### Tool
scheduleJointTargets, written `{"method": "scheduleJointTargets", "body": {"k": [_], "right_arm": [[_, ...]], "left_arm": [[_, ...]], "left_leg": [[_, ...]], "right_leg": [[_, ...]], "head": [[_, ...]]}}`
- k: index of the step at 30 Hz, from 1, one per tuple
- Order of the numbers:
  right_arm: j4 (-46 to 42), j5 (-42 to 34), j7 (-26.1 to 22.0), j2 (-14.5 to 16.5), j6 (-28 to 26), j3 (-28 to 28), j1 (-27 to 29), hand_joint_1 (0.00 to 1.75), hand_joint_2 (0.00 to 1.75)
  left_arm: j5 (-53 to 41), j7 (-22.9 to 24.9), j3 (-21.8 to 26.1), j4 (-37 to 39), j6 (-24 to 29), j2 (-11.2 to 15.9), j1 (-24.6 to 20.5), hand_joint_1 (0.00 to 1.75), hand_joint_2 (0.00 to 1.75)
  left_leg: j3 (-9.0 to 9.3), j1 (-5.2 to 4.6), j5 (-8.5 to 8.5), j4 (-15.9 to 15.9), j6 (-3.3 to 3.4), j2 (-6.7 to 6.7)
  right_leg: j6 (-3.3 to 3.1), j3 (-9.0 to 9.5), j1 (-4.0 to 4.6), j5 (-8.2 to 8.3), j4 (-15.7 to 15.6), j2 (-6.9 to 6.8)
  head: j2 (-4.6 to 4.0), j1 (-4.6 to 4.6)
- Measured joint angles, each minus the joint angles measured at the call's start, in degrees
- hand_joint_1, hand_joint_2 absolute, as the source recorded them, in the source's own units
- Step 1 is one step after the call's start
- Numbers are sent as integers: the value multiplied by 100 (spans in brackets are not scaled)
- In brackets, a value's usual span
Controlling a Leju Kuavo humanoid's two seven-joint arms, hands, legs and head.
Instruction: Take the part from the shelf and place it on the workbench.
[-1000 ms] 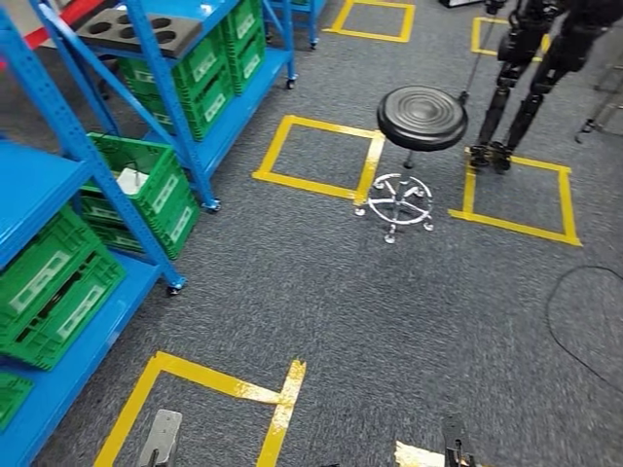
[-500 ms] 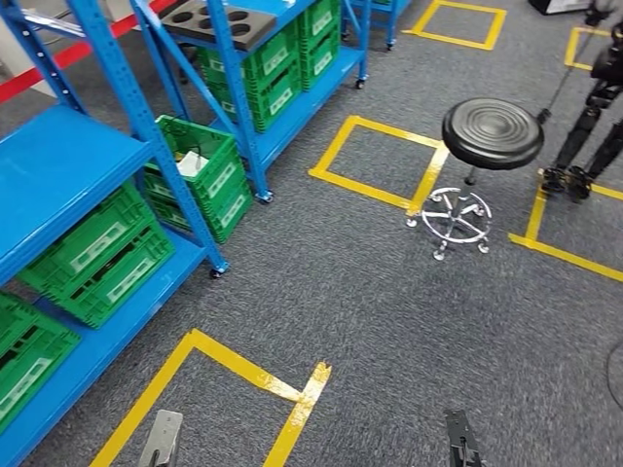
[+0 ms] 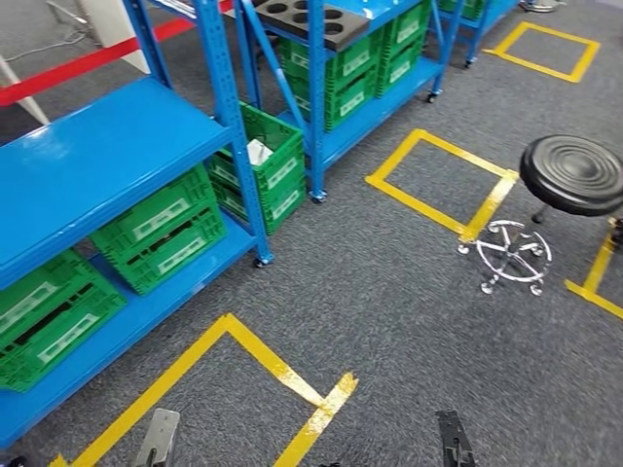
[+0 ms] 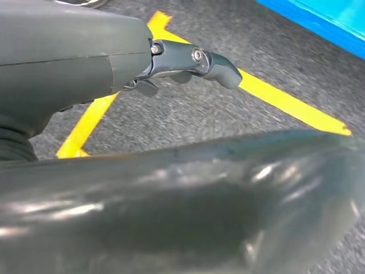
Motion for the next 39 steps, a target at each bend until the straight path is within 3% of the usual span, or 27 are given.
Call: {"method": "scheduleJointTargets", "body": {"k": [2,4,5,7,9,11,13,14,15,16,17,19,20,22,23,24,26,27,28,29,30,31,33,35,37,39], "right_arm": [[2,11,-8,-23,22,11,-3,0,0],[10,15,-13,-29,41,22,-2,0,0],[14,15,-13,-29,50,29,0,0,0],[15,20,-13,-30,57,44,-5,0,0],[15,34,-15,-33,75,57,-10,0,0],[15,55,-14,-36,95,69,-1,0,0],[15,75,-11,-36,103,76,8,0,0],[15,83,-11,-36,104,80,7,0,0],[15,86,-11,-36,104,85,4,0,0],[15,89,-11,-36,104,91,0,0,0],[16,91,-11,-33,104,96,-2,0,0],[17,92,-11,-27,103,101,-6,0,0],[19,92,-11,-25,105,102,-8,0,0],[20,93,-11,-24,110,104,-24,0,0],[19,93,-13,-25,112,105,-34,0,0],[19,93,-15,-25,111,108,-43,0,0],[19,93,-17,-27,111,116,-42,0,0],[19,93,-16,-27,111,120,-34,0,0],[20,93,-14,-28,113,122,-23,0,0],[20,93,-13,-29,113,122,-15,0,0],[20,93,-13,-32,113,121,-11,0,0],[20,93,-13,-36,113,121,-11,0,0],[21,93,-13,-42,116,122,-14,0,0],[26,94,-12,-43,126,125,-13,0,0],[31,95,-7,-38,131,126,-14,0,0],[30,97,-6,-31,128,124,-17,0,0]], "left_arm": [[-11,10,0,0,-1,3,-10,0,0],[-30,28,0,0,-5,9,-22,0,0],[-39,38,0,0,-11,12,-21,0,0],[-52,54,-1,0,-54,28,0,0,0],[-59,59,-2,0,-96,42,-7,0,0],[-63,55,-2,0,-107,36,-50,0,0],[-62,52,-3,0,-108,30,-64,0,0],[-62,51,-4,0,-109,28,-56,0,0],[-62,51,-4,0,-109,29,-46,0,0],[-62,51,-4,0,-109,31,-40,0,0],[-62,51,-4,0,-109,38,-42,0,0],[-61,50,-4,-1,-109,51,-57,0,0],[-61,49,-4,-2,-109,56,-61,0,0],[-60,46,-4,-4,-109,55,-45,0,0],[-60,45,-4,-5,-108,52,-27,0,0],[-58,46,-2,-5,-107,51,-22,0,0],[-59,45,1,-7,-107,44,-42,0,0],[-60,45,2,-7,-108,38,-59,0,0],[-61,44,2,-8,-109,31,-64,0,0],[-63,43,2,-8,-110,25,-61,0,0],[-65,43,2,-9,-110,22,-56,0,0],[-66,43,2,-9,-111,22,-53,0,0],[-69,42,2,-11,-111,22,-61,0,0],[-82,39,2,-14,-121,23,-71,0,0],[-120,37,2,-15,-154,30,-58,0,0],[-158,38,1,-15,-182,43,-40,0,0]], "left_leg": [[-7,19,-56,75,-68,-155],[-68,28,-86,145,-139,-289],[-96,33,-82,158,-167,-351],[-118,44,-81,160,-215,-413],[-228,31,-223,405,-268,-169],[-563,35,-550,1099,-315,152],[-898,56,-751,1749,-334,241],[-936,61,-695,1807,-328,254],[-863,60,-536,1640,-309,271],[-682,45,-303,1265,-267,327],[-482,10,-135,870,-213,460],[-202,-75,17,303,-117,702],[-175,-108,-17,232,-94,751],[-160,-111,-14,152,-68,640],[-124,-92,1,96,-53,576],[-82,-65,17,42,-35,515],[-24,-23,34,-17,-7,384],[-21,-16,29,-16,5,307],[-16,-14,22,-14,11,227],[-6,-12,12,-12,12,146],[9,-8,-2,-5,5,58],[26,0,-22,7,-12,-27],[37,14,-85,70,-71,-185],[-4,28,-122,125,-140,-315],[-43,50,-113,126,-201,-428],[-99,44,-180,237,-263,-269]], "right_leg": [[27,288,-49,370,-722,262],[-7,463,-78,422,-1059,496],[-49,489,-73,392,-1078,507],[-132,519,-75,386,-1086,373],[-204,570,-85,379,-1121,219],[-252,617,-61,348,-1134,35],[-268,652,-39,307,-1133,-148],[-267,675,-29,285,-1133,-225],[-263,706,-19,263,-1134,-294],[-254,747,-8,235,-1136,-363],[-240,782,3,206,-1144,-431],[-195,846,30,156,-1162,-566],[-170,860,36,144,-1175,-634],[-117,898,43,124,-1214,-759],[-93,906,40,86,-1196,-711],[-74,865,36,4,-1079,-580],[-46,570,19,-263,-483,-213],[-35,337,14,-392,-90,-101],[-21,123,11,-454,221,-54],[-10,-21,9,-409,356,-38],[-1,-73,6,-251,288,-27],[6,-13,-1,1,8,1],[12,256,-38,414,-722,247],[-36,435,-51,480,-1066,454],[-119,479,-37,450,-1094,386],[-192,525,-46,447,-1131,250]], "head": [[0,12],[0,21],[0,24],[0,20],[0,-13],[0,-47],[0,-48],[0,-49],[0,-48],[0,-50],[0,-45],[0,-48],[0,-47],[0,-50],[-1,-42],[-1,-35],[-1,1],[0,10],[0,24],[0,30],[0,33],[0,38],[0,43],[0,45],[0,44],[0,22]]}}
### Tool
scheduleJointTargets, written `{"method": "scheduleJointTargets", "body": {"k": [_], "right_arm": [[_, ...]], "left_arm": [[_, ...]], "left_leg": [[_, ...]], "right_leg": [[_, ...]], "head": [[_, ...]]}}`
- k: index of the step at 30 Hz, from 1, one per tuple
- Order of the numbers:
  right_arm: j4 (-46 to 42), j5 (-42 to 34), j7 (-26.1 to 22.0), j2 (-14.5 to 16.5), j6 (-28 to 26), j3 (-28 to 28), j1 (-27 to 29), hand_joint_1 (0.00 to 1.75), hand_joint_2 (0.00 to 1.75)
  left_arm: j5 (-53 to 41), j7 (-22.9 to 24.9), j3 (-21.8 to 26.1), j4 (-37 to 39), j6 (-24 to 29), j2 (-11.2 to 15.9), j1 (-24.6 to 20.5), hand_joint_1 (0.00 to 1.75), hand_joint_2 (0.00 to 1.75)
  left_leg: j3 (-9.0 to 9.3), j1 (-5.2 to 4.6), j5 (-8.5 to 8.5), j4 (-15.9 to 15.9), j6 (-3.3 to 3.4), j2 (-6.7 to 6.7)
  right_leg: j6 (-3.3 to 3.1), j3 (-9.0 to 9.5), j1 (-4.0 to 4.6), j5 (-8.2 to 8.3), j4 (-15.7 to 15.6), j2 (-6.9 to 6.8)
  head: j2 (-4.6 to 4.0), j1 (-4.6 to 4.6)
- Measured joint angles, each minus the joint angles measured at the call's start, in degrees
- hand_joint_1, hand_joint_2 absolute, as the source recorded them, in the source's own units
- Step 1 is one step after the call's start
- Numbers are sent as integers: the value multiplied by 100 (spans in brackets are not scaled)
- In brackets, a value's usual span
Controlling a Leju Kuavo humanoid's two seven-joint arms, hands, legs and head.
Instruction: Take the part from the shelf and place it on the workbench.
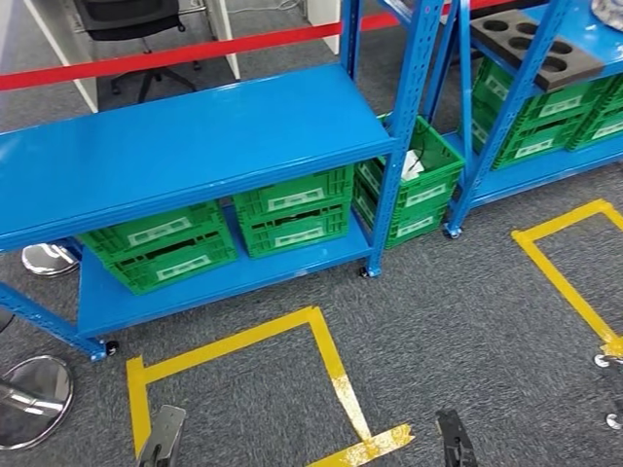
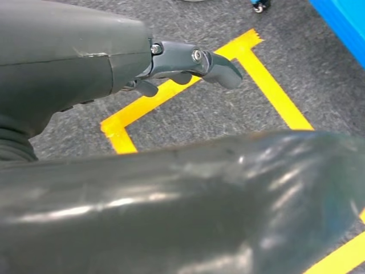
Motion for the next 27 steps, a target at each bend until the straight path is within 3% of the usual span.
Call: {"method": "scheduleJointTargets", "body": {"k": [1,3,5,6,7,9,11,12,14,16,18,20,21,23,24,25,27], "right_arm": [[-1,2,-3,3,-1,-1,3,0,0],[0,2,-5,-1,-1,-3,17,0,0],[1,5,-1,-1,0,-2,25,0,0],[1,8,3,-1,0,-2,24,0,0],[1,10,8,-1,0,-2,21,0,0],[1,13,16,3,1,-2,14,0,0],[1,14,18,8,4,-2,11,0,0],[1,14,12,11,4,-2,9,0,0],[1,14,-6,11,3,-1,-9,0,0],[1,14,-22,9,-3,-1,-27,0,0],[1,15,-22,8,-4,2,-16,0,0],[1,15,-11,7,0,3,6,0,0],[1,15,-9,5,1,2,13,0,0],[1,16,-7,-2,1,0,14,0,0],[3,16,-7,-5,2,1,14,0,0],[7,16,-7,-7,3,2,13,0,0],[15,17,-4,-6,9,5,12,0,0]], "left_arm": [[-13,2,-1,0,-5,6,-8,0,0],[-23,4,-3,-1,-9,2,-41,0,0],[-37,4,-5,-1,-10,-4,-47,0,0],[-46,4,-5,-1,-10,-5,-40,0,0],[-54,2,-5,-1,-10,-4,-35,0,0],[-64,-1,-5,-1,-13,2,-40,0,0],[-73,-2,-7,-3,-22,10,-60,0,0],[-78,-4,-8,-4,-28,14,-62,0,0],[-85,-30,-9,-5,-38,12,-33,0,0],[-93,-79,-8,-8,-41,12,-14,0,0],[-104,-112,-7,-16,-43,3,-44,0,0],[-108,-117,-6,-20,-43,-9,-62,0,0],[-108,-117,-6,-20,-41,-12,-59,0,0],[-108,-116,-5,-21,-39,-15,-54,0,0],[-108,-116,-5,-21,-38,-14,-58,0,0],[-108,-115,-6,-22,-37,-13,-65,0,0],[-109,-114,-6,-22,-33,-6,-69,0,0]], "left_leg": [[-96,-4,-107,205,-32,162],[-457,14,-423,932,-88,451],[-771,39,-563,1507,-115,514],[-784,43,-464,1493,-112,525],[-683,39,-267,1252,-93,551],[-309,-17,130,460,4,799],[-85,-100,235,-21,101,1063],[-74,-130,198,-63,125,1099],[-62,-118,215,-132,153,962],[-8,-69,247,-219,192,817],[21,-40,255,-253,225,664],[30,-38,239,-249,238,491],[43,-34,227,-245,235,401],[81,-11,186,-216,196,220],[86,-2,155,-188,162,140],[74,4,124,-139,126,64],[21,9,98,-82,70,-54]], "right_leg": [[-36,33,-7,-10,-20,-83],[-88,89,12,-53,-32,-267],[-100,136,25,-100,-31,-442],[-97,164,30,-124,-31,-521],[-91,200,35,-148,-31,-593],[-66,265,55,-205,-39,-733],[-13,313,82,-253,-59,-863],[16,331,92,-267,-76,-934],[72,393,97,-302,-103,-1018],[118,317,86,-443,87,-754],[140,-38,76,-746,757,-387],[154,-454,76,-913,1422,-284],[163,-548,72,-822,1480,-276],[187,-409,45,-344,938,-215],[203,-273,23,-156,581,-94],[200,-135,1,-48,280,29],[153,-18,-10,-72,80,175]], "head": [[0,-18],[0,-54],[0,-57],[0,-57],[0,-58],[0,-57],[0,-58],[0,-58],[0,-53],[0,-31],[0,4],[0,23],[0,27],[0,30],[0,34],[0,37],[0,44]]}}
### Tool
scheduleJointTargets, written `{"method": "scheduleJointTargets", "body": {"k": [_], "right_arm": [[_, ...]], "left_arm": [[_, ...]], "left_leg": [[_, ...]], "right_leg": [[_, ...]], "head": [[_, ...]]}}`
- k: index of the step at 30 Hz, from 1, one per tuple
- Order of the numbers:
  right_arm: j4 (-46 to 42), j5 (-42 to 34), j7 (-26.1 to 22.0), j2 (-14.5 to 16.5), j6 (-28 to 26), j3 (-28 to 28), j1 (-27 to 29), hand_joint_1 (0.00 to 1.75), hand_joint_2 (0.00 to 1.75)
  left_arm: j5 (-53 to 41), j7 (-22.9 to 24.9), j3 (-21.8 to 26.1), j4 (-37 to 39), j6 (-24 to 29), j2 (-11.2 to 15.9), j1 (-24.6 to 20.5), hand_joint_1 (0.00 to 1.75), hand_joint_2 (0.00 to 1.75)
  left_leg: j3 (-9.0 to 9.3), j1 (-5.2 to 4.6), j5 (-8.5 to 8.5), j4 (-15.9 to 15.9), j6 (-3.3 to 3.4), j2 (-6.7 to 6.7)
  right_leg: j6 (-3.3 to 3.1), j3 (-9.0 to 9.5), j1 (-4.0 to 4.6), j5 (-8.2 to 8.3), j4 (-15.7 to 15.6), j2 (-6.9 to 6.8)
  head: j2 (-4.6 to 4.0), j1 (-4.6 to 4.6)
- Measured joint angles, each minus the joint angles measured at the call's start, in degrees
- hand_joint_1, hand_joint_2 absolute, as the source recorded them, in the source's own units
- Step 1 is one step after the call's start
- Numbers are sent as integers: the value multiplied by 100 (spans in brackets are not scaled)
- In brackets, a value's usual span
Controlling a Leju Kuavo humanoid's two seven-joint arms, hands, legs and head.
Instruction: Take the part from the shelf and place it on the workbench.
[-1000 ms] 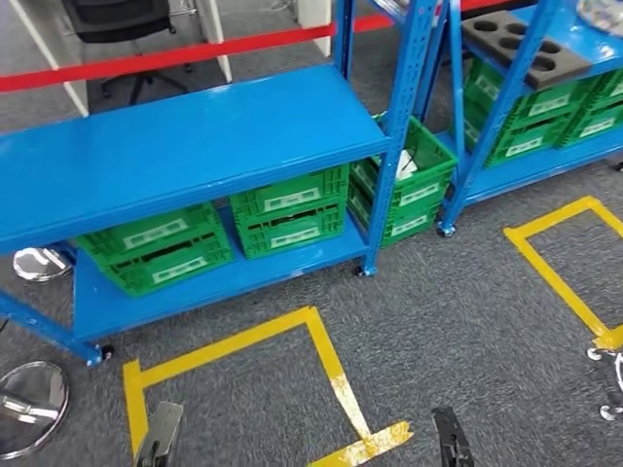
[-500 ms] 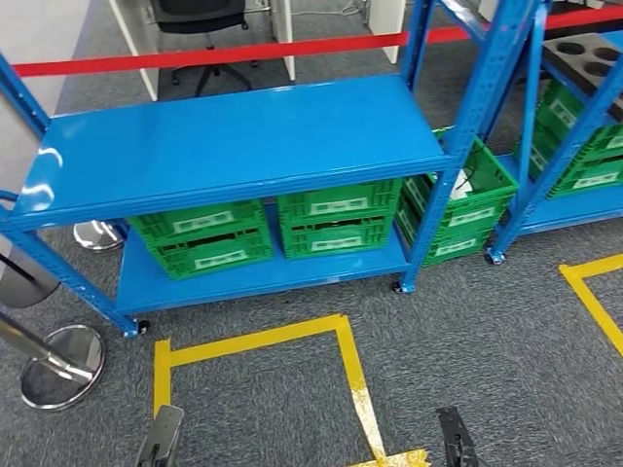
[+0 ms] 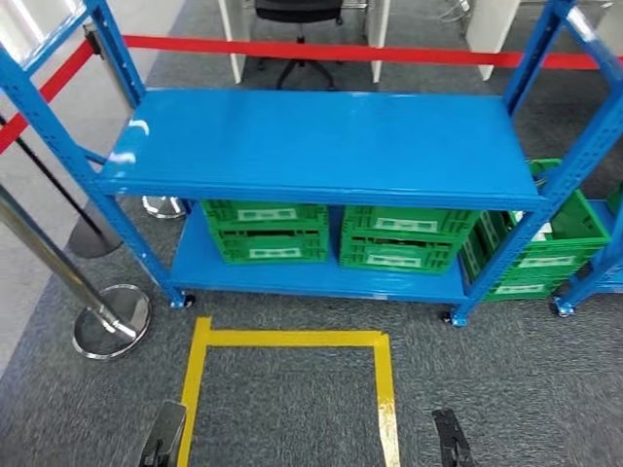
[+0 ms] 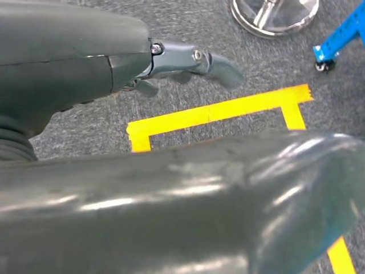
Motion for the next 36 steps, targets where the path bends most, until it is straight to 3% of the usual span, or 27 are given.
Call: {"method": "scheduleJointTargets", "body": {"k": [2,4,6,8,9,10,12,14,16,19,21,23,24,25,27,28,29,34,36], "right_arm": [[3,-9,-20,5,2,-3,-4,0,0],[-1,-58,-90,9,-11,-18,-6,0,0],[-5,-114,-164,7,-15,-37,0,0,0],[-5,-134,-209,8,5,-52,9,0,0],[-5,-137,-229,8,15,-58,11,0,0],[-5,-138,-244,9,25,-63,10,0,0],[-5,-139,-265,15,35,-71,4,0,0],[-4,-140,-274,29,54,-78,-5,0,0],[0,-141,-278,45,93,-84,-9,0,0],[5,-143,-282,68,120,-90,-25,0,0],[5,-144,-287,70,121,-90,-34,0,0],[6,-144,-287,70,126,-90,-26,0,0],[6,-145,-287,70,129,-91,-18,0,0],[6,-146,-287,70,138,-95,-12,0,0],[6,-151,-287,69,163,-105,-8,0,0],[9,-154,-288,69,174,-111,-9,0,0],[12,-155,-289,70,182,-115,-11,0,0],[23,-159,-285,73,186,-134,-1,0,0],[23,-160,-289,73,184,-145,-8,0,0]], "left_arm": [[-2,4,-1,0,5,11,25,0,0],[2,10,-2,0,13,20,42,0,0],[10,15,-2,0,23,18,23,0,0],[18,24,-2,0,29,14,17,0,0],[24,28,-2,0,32,12,25,0,0],[31,32,-2,0,35,11,34,0,0],[41,34,-2,0,40,21,42,0,0],[44,32,-2,0,45,45,44,0,0],[47,29,-2,0,53,60,48,0,0],[48,19,-1,-2,62,50,65,0,0],[48,13,4,-2,71,44,61,0,0],[48,14,8,-2,76,40,55,0,0],[48,14,8,-2,75,37,60,0,0],[48,14,8,-2,75,34,66,0,0],[48,14,9,-2,74,33,75,0,0],[48,14,11,-2,73,35,70,0,0],[48,14,13,-2,73,37,64,0,0],[49,14,18,-3,72,48,52,0,0],[48,14,18,-4,73,52,43,0,0]], "left_leg": [[-26,11,-6,11,-35,-78],[-99,3,-116,197,-88,101],[-383,5,-389,808,-144,426],[-757,22,-605,1505,-166,561],[-847,24,-575,1634,-158,574],[-832,19,-433,1542,-135,577],[-549,-18,3,865,-28,583],[-283,-80,204,290,97,603],[-211,-122,150,123,159,616],[-64,-83,153,-120,175,610],[38,-57,159,-232,182,610],[80,-60,118,-242,196,601],[109,-64,88,-241,196,592],[151,-63,53,-239,188,582],[265,-55,-42,-225,148,567],[304,-60,-97,-204,118,564],[322,-66,-140,-178,89,561],[281,-71,-267,-24,-7,567],[46,-43,-465,474,-80,578]], "right_leg": [[-82,33,1,-13,-11,-93],[-159,82,-11,-32,-22,-196],[-219,136,2,-67,-30,-305],[-245,175,24,-106,-30,-402],[-247,196,33,-126,-30,-434],[-245,224,43,-148,-30,-455],[-232,283,56,-198,-40,-483],[-196,326,60,-240,-58,-504],[-141,337,54,-252,-89,-526],[-71,321,65,-325,-57,-531],[-54,67,67,-538,412,-487],[-36,-384,66,-749,1118,-463],[-22,-559,65,-729,1324,-460],[-9,-618,64,-576,1295,-460],[7,-432,57,-56,686,-456],[7,-280,56,122,346,-448],[-20,-154,60,197,98,-438],[-194,-3,52,83,-82,-427],[-252,68,36,39,-96,-441]], "head": [[0,4],[0,-29],[0,-73],[0,-82],[0,-82],[0,-84],[0,-81],[0,-75],[0,-77],[0,-62],[0,-39],[0,-33],[0,-30],[0,-28],[0,-25],[0,-20],[1,-17],[0,-40],[0,-53]]}}
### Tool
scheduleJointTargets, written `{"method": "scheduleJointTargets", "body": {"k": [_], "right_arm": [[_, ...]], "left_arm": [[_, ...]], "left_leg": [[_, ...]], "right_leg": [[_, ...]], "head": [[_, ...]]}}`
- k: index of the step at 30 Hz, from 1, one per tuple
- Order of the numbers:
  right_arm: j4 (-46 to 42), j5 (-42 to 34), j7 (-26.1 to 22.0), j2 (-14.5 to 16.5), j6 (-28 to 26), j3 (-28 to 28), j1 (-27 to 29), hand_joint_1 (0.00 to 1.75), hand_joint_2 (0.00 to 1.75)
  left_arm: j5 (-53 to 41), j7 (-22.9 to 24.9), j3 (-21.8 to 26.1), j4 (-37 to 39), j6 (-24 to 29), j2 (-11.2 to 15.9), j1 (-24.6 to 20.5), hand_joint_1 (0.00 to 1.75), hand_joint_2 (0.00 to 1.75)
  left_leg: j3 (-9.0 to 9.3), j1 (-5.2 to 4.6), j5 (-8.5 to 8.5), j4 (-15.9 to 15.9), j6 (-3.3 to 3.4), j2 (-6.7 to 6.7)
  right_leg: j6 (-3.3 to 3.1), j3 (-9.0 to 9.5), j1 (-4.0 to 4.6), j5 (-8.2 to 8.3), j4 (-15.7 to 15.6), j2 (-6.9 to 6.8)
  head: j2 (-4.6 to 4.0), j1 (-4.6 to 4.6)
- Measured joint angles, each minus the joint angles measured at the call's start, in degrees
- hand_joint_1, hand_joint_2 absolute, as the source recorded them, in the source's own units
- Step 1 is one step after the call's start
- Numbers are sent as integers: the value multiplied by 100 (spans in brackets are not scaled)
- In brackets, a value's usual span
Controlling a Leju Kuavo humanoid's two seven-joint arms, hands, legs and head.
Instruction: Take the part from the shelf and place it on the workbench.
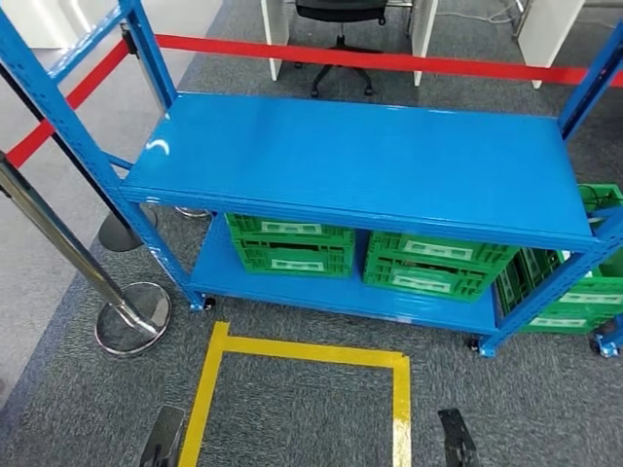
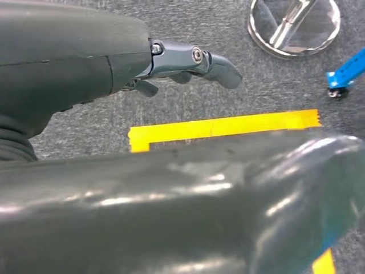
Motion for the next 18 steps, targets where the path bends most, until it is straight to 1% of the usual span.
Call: {"method": "scheduleJointTargets", "body": {"k": [2,3,4,5,6,7,8,9,10,11,13,14,15,16,17,18], "right_arm": [[0,-6,-1,-1,11,-3,-4,0,0],[1,-21,-3,-1,28,-3,0,0,0],[1,-39,-9,-1,47,-6,3,0,0],[1,-60,-18,-1,70,-13,5,0,0],[1,-79,-27,1,88,-20,6,0,0],[2,-90,-36,9,99,-28,7,0,0],[3,-102,-40,17,106,-34,3,0,0],[5,-111,-41,29,109,-38,3,0,0],[7,-117,-39,41,112,-41,4,0,0],[8,-122,-35,48,113,-45,4,0,0],[9,-122,-19,57,111,-55,-3,0,0],[9,-121,-10,58,109,-59,-14,0,0],[9,-119,0,58,108,-61,-26,0,0],[9,-118,8,58,107,-62,-31,0,0],[9,-116,14,58,108,-63,-28,0,0],[9,-111,19,58,107,-66,-19,0,0]], "left_arm": [[0,0,1,0,-1,-3,3,0,0],[1,0,2,0,-3,-4,11,0,0],[2,-1,4,0,-7,-4,18,0,0],[8,-2,7,0,-11,-4,21,0,0],[19,-4,11,0,-16,-3,23,0,0],[31,-8,16,0,-19,4,25,0,0],[43,-16,20,0,-21,5,29,0,0],[50,-26,23,0,-23,10,32,0,0],[54,-36,26,0,-26,12,37,0,0],[55,-46,29,0,-28,7,45,0,0],[57,-63,45,-1,-32,-3,67,0,0],[57,-68,56,-2,-33,-8,72,0,0],[56,-69,66,-2,-33,-12,70,0,0],[54,-66,73,-2,-34,-15,65,0,0],[52,-63,75,-2,-36,-23,63,0,0],[51,-60,77,-2,-38,-31,69,0,0]], "left_leg": [[-442,39,-198,756,-52,1],[-623,54,-197,997,-61,1],[-722,63,-93,1049,-58,1],[-720,65,107,892,-41,2],[-634,58,375,567,-6,3],[-521,37,577,234,46,12],[-404,8,709,-67,103,22],[-313,-22,740,-286,158,33],[-269,-48,689,-387,202,40],[-235,-62,657,-475,231,39],[-117,-36,642,-621,260,30],[-47,-19,646,-678,270,27],[17,-4,646,-721,278,24],[46,-8,629,-737,288,22],[68,-12,603,-738,296,20],[99,-16,567,-737,299,16]], "right_leg": [[-30,78,1,-62,-1,-10],[-30,123,2,-98,-1,-10],[-24,176,2,-138,-1,-9],[-13,234,3,-179,-3,-6],[2,299,4,-225,-7,-5],[21,339,1,-268,-19,-6],[49,377,2,-306,-34,-4],[82,393,-2,-328,-54,-10],[119,405,-5,-325,-64,-19],[162,443,-4,-305,-79,-30],[223,445,-11,-307,-35,-49],[237,381,-12,-342,83,-45],[241,218,-12,-426,342,-34],[242,19,-8,-520,665,-23],[248,-228,-5,-644,1009,-18],[256,-458,-1,-736,1266,-16]], "head": [[0,-6],[0,-8],[0,-7],[0,-7],[0,-8],[0,0],[0,1],[0,0],[0,-1],[0,-12],[1,-10],[1,-6],[1,1],[0,7],[0,9],[0,14]]}}
